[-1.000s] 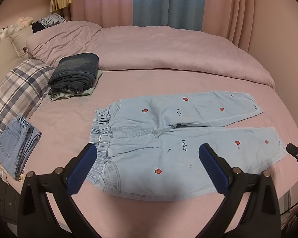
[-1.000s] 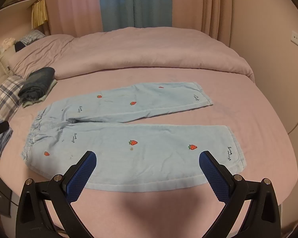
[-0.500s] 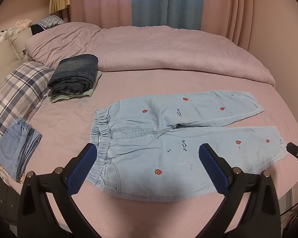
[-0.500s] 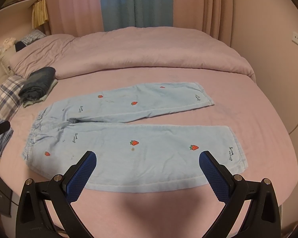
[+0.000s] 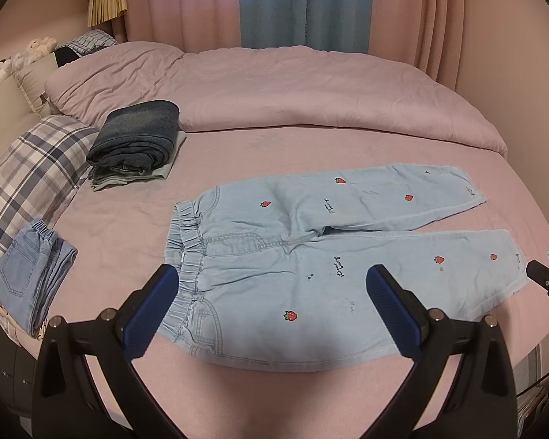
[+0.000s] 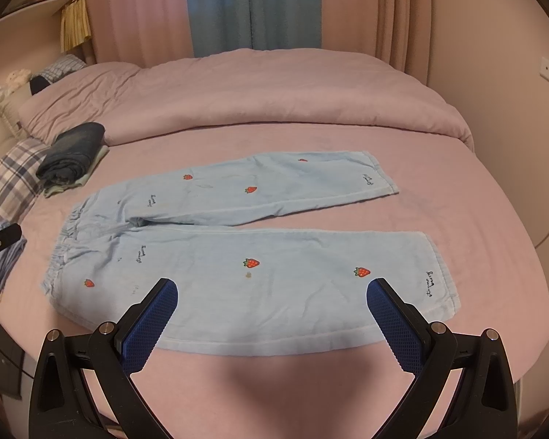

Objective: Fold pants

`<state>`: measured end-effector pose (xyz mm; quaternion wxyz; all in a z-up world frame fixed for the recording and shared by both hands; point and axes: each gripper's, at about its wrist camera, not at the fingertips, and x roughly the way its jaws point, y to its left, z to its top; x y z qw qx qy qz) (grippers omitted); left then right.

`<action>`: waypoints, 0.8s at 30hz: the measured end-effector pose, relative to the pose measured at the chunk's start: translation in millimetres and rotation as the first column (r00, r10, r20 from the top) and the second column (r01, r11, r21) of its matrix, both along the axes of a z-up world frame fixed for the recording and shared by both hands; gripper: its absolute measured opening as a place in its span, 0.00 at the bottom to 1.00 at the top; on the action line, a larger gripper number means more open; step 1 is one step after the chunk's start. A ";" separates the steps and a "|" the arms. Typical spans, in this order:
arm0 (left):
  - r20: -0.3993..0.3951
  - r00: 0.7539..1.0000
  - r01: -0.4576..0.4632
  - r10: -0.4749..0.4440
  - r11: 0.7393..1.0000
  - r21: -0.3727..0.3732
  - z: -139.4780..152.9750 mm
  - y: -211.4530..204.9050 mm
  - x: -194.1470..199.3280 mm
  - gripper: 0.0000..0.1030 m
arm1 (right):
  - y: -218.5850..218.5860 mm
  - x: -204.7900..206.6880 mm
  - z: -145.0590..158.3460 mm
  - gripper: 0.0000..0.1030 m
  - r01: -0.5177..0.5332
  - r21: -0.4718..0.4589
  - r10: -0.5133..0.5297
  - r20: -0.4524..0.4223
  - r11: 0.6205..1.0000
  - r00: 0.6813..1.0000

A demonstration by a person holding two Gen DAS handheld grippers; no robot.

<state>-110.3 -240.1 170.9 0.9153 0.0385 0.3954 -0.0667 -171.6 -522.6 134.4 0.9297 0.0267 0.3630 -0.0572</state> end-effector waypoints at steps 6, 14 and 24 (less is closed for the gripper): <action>0.001 1.000 0.002 -0.002 1.000 0.001 -0.4 0.9 0.1 1.00 | 1.6 0.2 0.4 1.00 -0.010 0.018 0.010 0.026 1.000 1.000; 0.000 1.000 0.005 -0.005 1.000 0.001 -1.5 0.3 -0.5 1.00 | 2.1 -0.8 0.4 1.00 -0.016 0.022 0.016 0.030 1.000 0.999; 0.001 1.000 0.010 -0.010 1.000 0.004 -3.3 -2.7 -3.0 1.00 | 4.0 -0.9 -1.2 1.00 -0.022 0.023 0.021 0.028 0.999 0.999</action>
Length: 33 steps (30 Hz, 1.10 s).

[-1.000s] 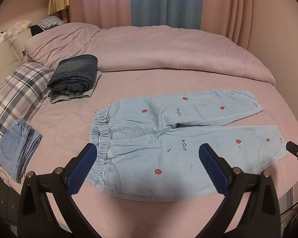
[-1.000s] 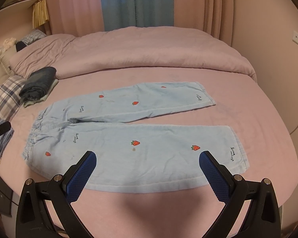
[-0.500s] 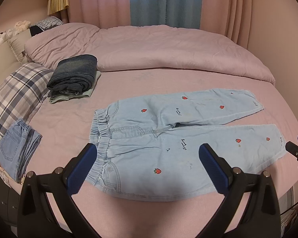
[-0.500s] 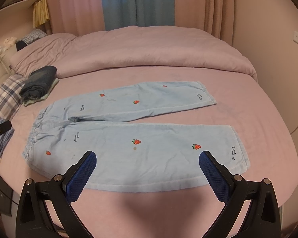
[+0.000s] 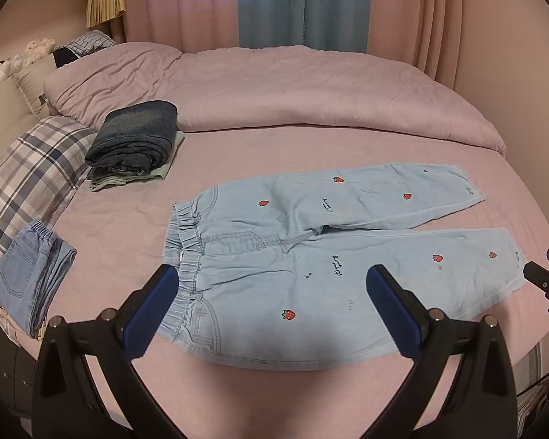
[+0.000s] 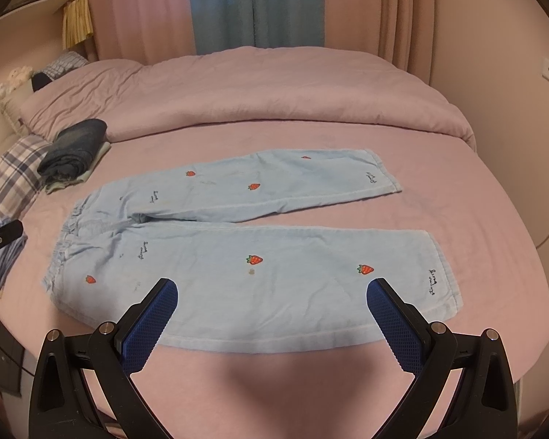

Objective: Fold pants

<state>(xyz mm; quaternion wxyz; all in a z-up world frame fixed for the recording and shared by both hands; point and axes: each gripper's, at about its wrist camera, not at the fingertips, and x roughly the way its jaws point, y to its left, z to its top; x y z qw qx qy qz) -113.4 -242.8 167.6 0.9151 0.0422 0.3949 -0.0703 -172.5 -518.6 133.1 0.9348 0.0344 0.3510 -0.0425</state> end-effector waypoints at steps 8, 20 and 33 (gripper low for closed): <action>-0.009 1.000 -0.003 0.003 1.000 -0.018 -2.8 0.2 0.6 1.00 | -0.7 0.6 -1.1 1.00 -0.004 0.004 0.004 -0.003 1.000 1.000; -0.443 0.866 -0.442 0.231 0.766 -0.466 -120.5 130.4 20.7 0.99 | 123.2 34.1 -85.9 1.00 -0.461 -0.047 0.457 -0.074 0.886 0.887; -0.506 0.835 -0.539 0.214 0.501 -0.677 -172.3 152.6 12.4 0.98 | 250.4 36.0 -128.7 0.65 -0.752 -0.323 0.755 -0.147 0.575 0.640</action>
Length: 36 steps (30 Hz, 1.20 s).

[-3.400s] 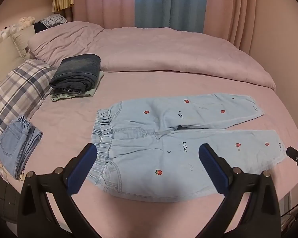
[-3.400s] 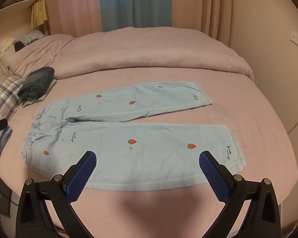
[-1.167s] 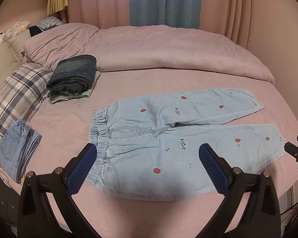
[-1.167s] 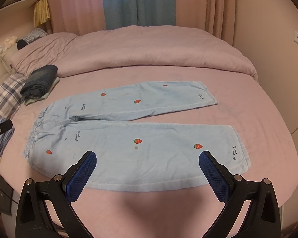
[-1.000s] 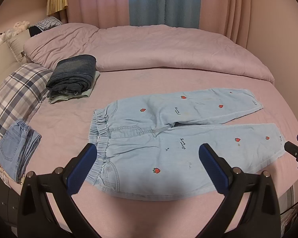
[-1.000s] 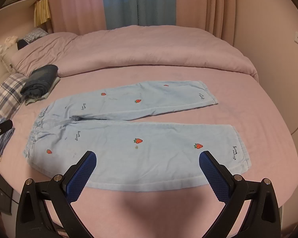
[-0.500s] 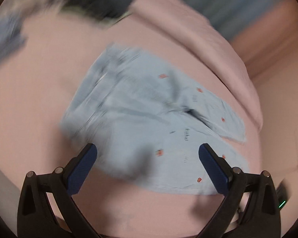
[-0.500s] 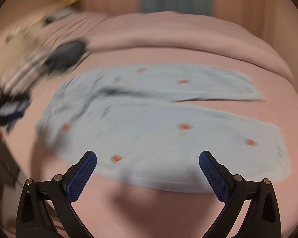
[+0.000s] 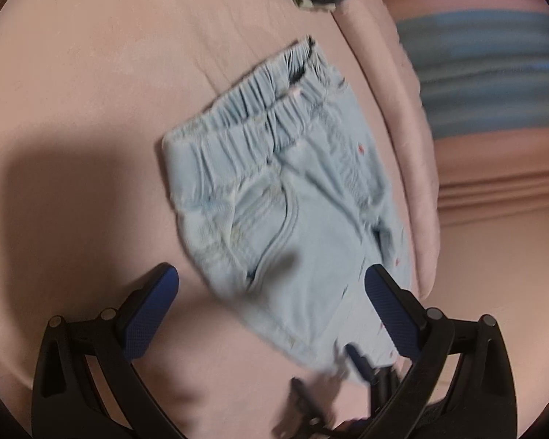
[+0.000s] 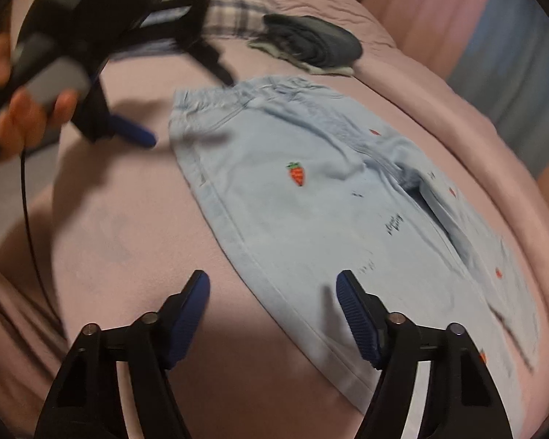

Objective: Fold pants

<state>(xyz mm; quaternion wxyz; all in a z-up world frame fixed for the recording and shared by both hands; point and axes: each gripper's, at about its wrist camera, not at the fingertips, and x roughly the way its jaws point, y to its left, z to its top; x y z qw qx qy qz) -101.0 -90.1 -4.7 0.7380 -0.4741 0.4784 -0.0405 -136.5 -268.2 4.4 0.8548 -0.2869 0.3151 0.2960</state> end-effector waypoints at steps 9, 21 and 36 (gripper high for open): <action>-0.018 0.999 0.037 -0.034 0.983 0.181 2.9 4.8 9.0 0.18 | 11.3 -1.5 16.8 0.14 0.011 0.036 -0.012 0.019 0.999 1.000; -0.019 0.979 0.179 -0.204 0.806 0.564 38.1 0.7 3.9 0.54 | -33.5 0.8 43.1 0.44 0.046 0.225 -0.014 -0.142 0.973 0.990; -0.073 0.725 0.556 -0.685 0.520 0.648 18.9 -62.2 52.1 0.65 | -106.6 77.6 52.5 0.46 0.163 0.184 -0.084 -0.374 0.969 0.924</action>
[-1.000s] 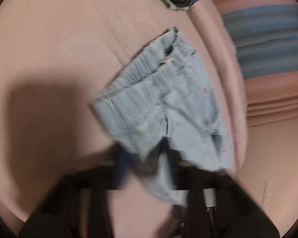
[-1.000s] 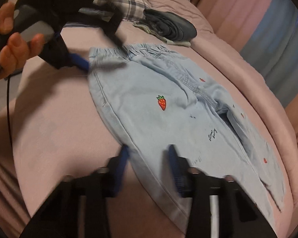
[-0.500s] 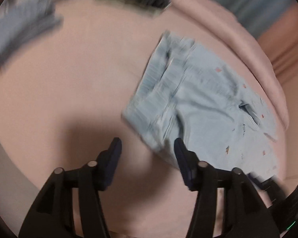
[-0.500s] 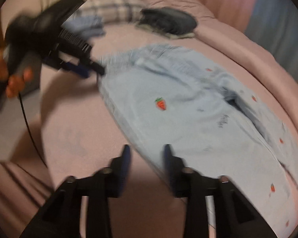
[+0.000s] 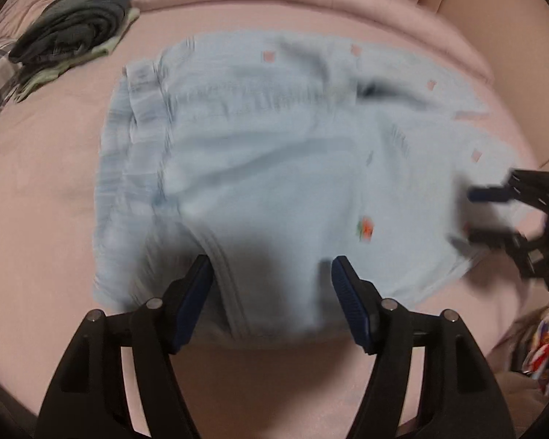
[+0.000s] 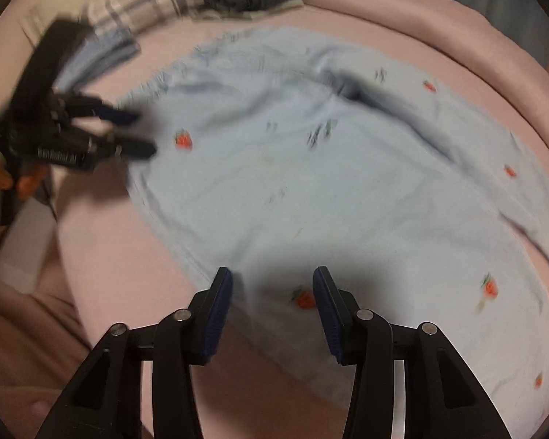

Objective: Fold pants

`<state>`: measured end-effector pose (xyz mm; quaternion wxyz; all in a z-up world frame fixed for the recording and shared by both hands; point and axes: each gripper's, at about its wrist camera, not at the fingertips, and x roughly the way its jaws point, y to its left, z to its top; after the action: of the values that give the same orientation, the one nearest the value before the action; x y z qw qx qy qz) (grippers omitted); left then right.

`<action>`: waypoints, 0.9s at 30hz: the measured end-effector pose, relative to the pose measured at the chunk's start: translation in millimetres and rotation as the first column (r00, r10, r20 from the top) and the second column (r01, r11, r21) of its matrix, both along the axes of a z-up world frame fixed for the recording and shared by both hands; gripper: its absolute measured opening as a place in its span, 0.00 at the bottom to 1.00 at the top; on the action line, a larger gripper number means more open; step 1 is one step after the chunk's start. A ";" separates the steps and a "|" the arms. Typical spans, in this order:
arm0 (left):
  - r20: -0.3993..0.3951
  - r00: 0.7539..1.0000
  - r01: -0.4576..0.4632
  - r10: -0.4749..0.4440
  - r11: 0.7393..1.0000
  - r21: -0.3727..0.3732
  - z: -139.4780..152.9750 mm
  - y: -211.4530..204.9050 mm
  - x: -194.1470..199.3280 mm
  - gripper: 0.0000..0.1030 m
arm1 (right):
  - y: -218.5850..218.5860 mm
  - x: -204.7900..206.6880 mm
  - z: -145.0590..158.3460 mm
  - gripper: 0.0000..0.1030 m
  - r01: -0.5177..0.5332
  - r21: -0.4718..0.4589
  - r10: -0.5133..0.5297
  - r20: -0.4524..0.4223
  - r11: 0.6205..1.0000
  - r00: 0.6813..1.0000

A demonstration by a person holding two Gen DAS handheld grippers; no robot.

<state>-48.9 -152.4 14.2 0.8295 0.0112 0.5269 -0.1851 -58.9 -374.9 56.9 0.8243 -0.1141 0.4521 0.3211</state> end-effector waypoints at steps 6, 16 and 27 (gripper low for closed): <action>0.142 0.986 -0.086 0.087 0.996 -0.009 32.1 30.7 98.6 0.76 | -34.4 133.9 41.4 0.55 0.100 0.079 -0.109 0.107 0.992 0.988; -0.007 1.000 0.030 -0.030 0.999 0.025 -1.8 46.7 240.8 0.77 | -12.4 261.7 12.4 0.57 -0.044 -0.111 0.050 0.054 0.993 0.997; -0.154 0.972 0.174 -0.179 0.984 -0.049 -15.4 46.7 245.5 0.28 | -30.5 250.8 -4.3 0.09 -0.137 -0.210 0.126 -0.063 0.968 0.990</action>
<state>196.7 -105.6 -1.2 0.7654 0.0288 0.5846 -0.2675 191.9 -405.4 52.6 0.7727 -0.2239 0.4956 0.3274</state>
